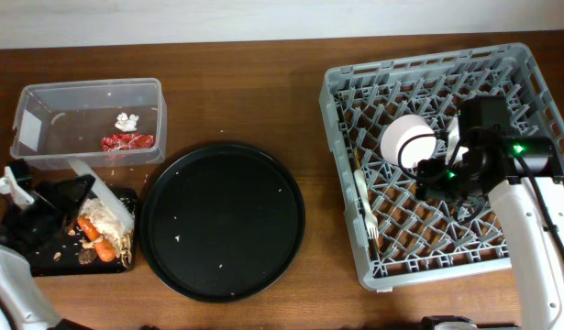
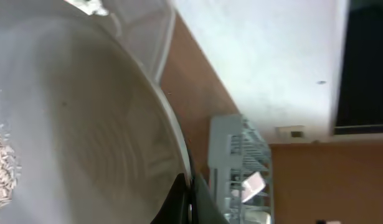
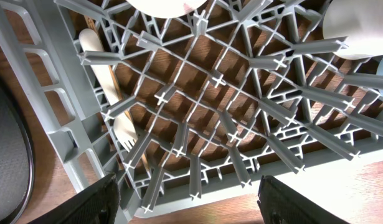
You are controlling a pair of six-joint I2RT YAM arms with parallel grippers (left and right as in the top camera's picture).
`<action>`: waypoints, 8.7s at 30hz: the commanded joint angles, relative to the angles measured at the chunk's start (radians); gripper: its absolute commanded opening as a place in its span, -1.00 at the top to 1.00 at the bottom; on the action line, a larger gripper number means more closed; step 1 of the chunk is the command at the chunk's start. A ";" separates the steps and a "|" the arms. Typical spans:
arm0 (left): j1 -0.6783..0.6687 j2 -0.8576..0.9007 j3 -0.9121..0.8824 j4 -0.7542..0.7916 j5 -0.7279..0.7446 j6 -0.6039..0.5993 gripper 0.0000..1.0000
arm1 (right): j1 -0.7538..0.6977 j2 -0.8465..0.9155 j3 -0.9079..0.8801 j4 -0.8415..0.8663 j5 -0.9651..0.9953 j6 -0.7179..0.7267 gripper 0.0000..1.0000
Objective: Sort waste into correct bins and load items into the dishwasher rack
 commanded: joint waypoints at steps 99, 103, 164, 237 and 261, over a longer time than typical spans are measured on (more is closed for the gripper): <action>-1.067 -0.037 0.159 -0.156 -0.804 0.050 -0.01 | -0.001 0.004 -0.005 0.033 -0.245 -0.169 -0.56; -0.864 -0.102 0.159 -0.245 -0.804 0.032 -0.05 | 0.074 0.004 -0.005 0.060 -0.439 -0.260 -0.46; -0.701 -0.103 0.149 -0.276 -0.863 0.028 -0.12 | 0.065 0.285 0.498 0.280 0.472 -0.079 0.92; -1.057 -0.075 0.201 -0.362 -1.032 0.021 -0.98 | -0.179 -0.140 -0.043 0.056 -0.187 -0.157 -0.97; -1.057 -0.811 -0.289 -0.040 -1.055 -0.005 -0.98 | -0.180 -0.666 -0.351 0.218 -0.168 -0.124 -0.97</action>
